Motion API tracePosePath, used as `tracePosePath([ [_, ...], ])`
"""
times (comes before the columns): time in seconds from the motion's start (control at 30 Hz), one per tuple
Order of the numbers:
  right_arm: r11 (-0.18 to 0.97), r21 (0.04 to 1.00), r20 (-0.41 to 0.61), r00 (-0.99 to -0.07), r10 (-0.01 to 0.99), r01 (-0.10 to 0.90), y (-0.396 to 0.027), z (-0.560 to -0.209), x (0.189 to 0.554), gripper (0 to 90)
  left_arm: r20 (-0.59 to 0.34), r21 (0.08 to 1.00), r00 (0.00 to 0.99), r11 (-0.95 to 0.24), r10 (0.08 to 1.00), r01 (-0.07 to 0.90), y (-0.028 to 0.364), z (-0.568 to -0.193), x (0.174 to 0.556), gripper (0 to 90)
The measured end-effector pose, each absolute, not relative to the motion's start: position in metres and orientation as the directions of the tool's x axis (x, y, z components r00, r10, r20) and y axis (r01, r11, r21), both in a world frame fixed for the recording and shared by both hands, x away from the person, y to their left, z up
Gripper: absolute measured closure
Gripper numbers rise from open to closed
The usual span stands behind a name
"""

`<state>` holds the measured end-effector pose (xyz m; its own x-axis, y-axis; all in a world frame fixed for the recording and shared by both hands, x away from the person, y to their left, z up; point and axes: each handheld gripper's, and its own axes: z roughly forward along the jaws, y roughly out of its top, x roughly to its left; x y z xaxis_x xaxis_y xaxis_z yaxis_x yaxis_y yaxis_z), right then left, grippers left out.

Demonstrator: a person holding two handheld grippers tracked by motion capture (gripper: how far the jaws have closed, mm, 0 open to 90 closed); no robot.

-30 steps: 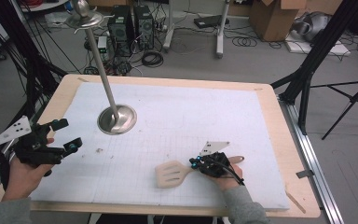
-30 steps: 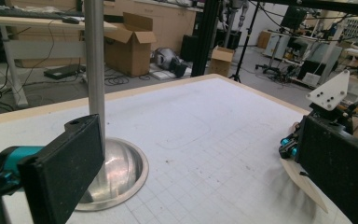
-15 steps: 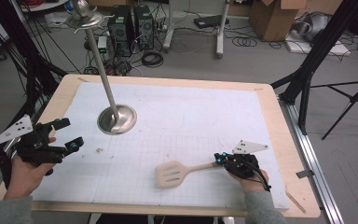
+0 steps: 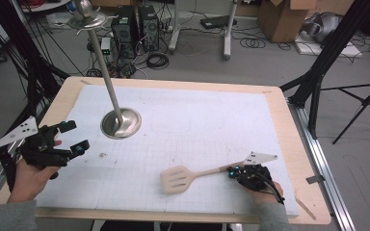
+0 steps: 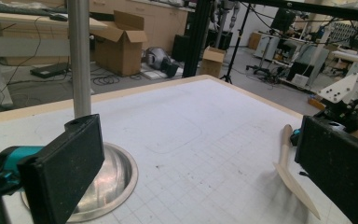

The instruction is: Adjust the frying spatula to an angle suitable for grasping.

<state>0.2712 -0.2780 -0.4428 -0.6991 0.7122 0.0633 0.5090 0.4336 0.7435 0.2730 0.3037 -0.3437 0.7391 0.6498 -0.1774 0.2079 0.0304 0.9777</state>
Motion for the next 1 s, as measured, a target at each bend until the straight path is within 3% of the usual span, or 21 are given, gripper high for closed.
tracePosePath([
  [0.3,0.383,0.783,0.064,-0.676,0.734,0.49,-0.28,-0.445,0.276,90.0,-0.176,0.977,0.737,0.022,0.652,0.214,0.302,-0.345,0.272,1.8],
  [1.0,0.409,0.79,0.021,-0.687,0.726,0.456,-0.257,-0.445,0.319,90.0,-0.145,0.977,0.711,-0.016,0.688,0.215,0.31,-0.347,0.256,1.7],
])
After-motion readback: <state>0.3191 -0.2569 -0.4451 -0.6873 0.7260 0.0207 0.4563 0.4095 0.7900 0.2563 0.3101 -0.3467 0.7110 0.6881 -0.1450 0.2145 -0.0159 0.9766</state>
